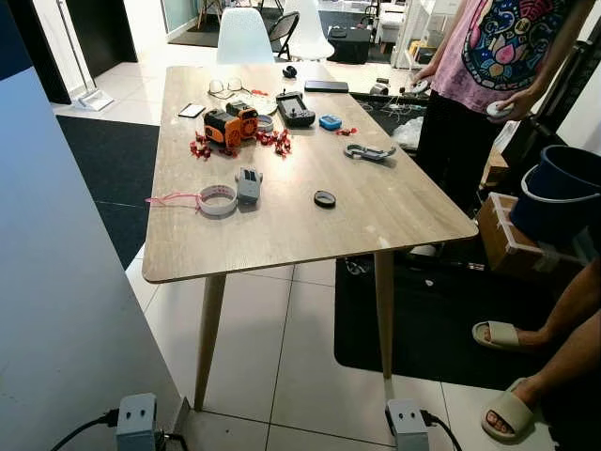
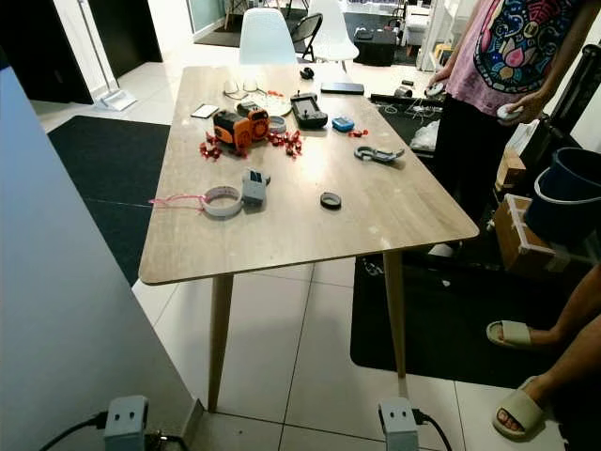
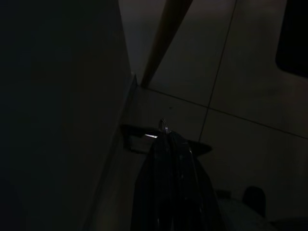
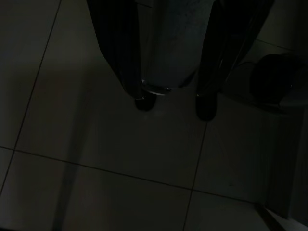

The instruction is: Hang keys on a hook

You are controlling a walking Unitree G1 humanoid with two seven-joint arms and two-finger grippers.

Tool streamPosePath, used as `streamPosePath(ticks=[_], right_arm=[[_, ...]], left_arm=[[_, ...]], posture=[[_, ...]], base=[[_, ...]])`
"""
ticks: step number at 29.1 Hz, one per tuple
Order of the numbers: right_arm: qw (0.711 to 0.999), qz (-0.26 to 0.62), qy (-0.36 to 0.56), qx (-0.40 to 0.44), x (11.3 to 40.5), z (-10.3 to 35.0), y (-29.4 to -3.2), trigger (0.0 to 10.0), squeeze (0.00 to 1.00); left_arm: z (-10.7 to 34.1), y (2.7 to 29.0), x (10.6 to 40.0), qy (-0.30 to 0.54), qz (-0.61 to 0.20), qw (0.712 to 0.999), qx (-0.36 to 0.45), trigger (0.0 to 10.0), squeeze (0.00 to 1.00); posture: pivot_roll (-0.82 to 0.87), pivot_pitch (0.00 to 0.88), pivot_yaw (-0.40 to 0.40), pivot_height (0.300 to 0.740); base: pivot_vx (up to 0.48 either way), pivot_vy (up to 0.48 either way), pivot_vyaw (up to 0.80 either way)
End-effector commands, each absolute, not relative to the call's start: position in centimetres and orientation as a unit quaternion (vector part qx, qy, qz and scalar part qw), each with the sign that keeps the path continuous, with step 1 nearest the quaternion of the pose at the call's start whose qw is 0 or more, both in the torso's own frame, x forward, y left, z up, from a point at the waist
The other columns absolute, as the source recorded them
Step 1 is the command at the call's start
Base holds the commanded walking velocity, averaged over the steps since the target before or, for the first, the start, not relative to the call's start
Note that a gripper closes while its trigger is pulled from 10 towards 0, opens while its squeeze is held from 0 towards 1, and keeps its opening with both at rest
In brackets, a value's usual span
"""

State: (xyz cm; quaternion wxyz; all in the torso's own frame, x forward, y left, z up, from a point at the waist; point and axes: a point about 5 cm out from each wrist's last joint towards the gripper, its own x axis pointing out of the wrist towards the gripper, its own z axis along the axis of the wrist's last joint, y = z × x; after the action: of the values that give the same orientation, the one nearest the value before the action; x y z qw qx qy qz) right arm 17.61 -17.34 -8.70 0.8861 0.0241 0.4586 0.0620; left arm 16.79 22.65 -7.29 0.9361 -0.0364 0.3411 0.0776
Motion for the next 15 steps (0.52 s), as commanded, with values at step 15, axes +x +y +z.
streamPosePath(ticks=[15], right_arm=[[0.887, 0.060, 0.458, 0.025, 17.64, -8.69, -17.36, 10.0, 0.00]], left_arm=[[-7.14, 22.07, 17.31, 0.337, 0.062, 0.939, -0.016, 10.0, 0.00]], posture=[[0.06, 0.033, -0.007, 0.740]], base=[[0.000, -0.089, 0.00]])
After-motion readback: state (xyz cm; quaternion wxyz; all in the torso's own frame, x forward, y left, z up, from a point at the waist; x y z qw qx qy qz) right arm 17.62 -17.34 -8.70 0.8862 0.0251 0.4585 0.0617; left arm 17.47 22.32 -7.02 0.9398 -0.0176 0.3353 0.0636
